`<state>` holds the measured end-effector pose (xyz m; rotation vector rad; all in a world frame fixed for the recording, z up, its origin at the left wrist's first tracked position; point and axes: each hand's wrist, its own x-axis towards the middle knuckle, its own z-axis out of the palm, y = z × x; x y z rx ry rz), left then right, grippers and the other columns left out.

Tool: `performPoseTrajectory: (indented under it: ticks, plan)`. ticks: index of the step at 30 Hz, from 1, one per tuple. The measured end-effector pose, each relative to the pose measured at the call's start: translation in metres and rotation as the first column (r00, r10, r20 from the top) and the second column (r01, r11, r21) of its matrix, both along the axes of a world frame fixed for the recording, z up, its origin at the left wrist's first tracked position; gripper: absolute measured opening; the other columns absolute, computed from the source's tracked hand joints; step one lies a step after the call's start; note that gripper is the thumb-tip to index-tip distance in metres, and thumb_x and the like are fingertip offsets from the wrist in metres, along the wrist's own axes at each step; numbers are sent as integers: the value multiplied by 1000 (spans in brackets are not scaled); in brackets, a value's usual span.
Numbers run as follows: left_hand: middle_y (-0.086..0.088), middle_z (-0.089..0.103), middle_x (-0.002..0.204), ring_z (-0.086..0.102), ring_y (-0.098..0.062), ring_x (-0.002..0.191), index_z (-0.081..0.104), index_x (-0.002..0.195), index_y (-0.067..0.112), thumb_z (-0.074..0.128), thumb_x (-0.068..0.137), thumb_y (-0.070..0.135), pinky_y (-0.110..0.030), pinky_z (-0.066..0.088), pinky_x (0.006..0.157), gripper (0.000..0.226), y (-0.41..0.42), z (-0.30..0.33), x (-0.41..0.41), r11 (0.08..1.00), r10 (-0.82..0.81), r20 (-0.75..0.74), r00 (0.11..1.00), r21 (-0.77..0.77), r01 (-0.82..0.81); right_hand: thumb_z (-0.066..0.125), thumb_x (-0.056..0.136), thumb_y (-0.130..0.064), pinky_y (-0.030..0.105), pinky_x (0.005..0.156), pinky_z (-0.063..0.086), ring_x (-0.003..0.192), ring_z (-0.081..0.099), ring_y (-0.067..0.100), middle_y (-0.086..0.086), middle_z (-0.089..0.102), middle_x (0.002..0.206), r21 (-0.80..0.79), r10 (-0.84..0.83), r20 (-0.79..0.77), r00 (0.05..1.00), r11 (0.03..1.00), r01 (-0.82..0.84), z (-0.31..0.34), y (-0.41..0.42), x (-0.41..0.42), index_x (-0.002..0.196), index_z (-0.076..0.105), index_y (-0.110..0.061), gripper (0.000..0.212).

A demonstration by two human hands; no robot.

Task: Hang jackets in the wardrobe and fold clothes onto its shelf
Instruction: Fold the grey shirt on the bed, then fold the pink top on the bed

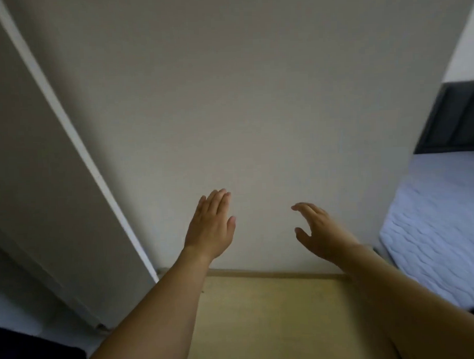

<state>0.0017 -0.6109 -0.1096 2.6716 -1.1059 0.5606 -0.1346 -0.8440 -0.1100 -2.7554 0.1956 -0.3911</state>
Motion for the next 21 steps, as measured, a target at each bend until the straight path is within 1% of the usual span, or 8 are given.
performPoseTrajectory:
  ticks: [3,6,9,11,14,17,19,21]
  plan:
    - [-6,22,159,16,-21,147,23,151,9,33,101,36,-38,4,122,57,-73,-14,-53,999,-50,-26,998,-8,50,54,94,-29,29,106,37,130,44,18,0,42,146,31,-100,-36,994,994,101,-12,-72,-73,143,38,-19,52]
    - [-6,25,157,18,-21,146,25,151,9,34,101,36,-38,4,122,57,-144,-21,-103,991,-128,-59,990,16,129,55,94,-30,30,101,40,125,49,18,0,42,147,65,-216,-107,970,972,224,-19,-130,-135,143,37,-20,53]
    - [-7,25,157,18,-21,146,25,151,8,35,101,35,-37,3,122,57,-211,-27,-140,980,-197,-97,976,22,200,55,93,-29,33,102,39,126,47,21,2,40,148,102,-281,-155,947,949,299,-23,-178,-179,143,36,-20,54]
    - [-7,25,158,18,-20,146,24,151,9,34,101,36,-36,2,122,57,-257,-34,-158,966,-246,-138,959,42,254,55,94,-28,35,104,39,128,46,22,3,40,148,130,-323,-156,933,930,344,-26,-209,-206,143,37,-19,53]
    - [-7,27,157,21,-20,145,25,151,10,36,101,36,-37,3,121,57,-325,-48,-192,950,-294,-178,939,55,308,54,95,-26,32,103,37,128,46,23,4,41,147,125,-384,-144,912,907,402,-33,-259,-255,142,39,-17,51]
    - [-7,28,157,24,-20,144,26,151,11,38,100,37,-39,4,121,58,-391,-63,-248,932,-328,-230,916,82,354,54,95,-27,30,101,36,127,48,23,2,41,147,112,-455,-183,871,871,478,-39,-318,-317,142,39,-18,50]
    - [-6,27,157,24,-19,144,25,151,12,37,100,38,-38,3,121,59,-435,-72,-283,911,-357,-229,905,129,392,54,95,-26,31,101,36,127,48,24,3,41,147,126,-505,-194,841,837,532,-44,-362,-358,141,40,-17,50]
    - [-5,28,157,26,-18,143,27,151,13,38,99,38,-38,5,120,58,-480,-76,-313,906,-363,-222,905,142,398,54,95,-26,33,101,37,126,48,24,4,42,146,130,-539,-198,818,813,567,-52,-407,-398,141,40,-17,49]
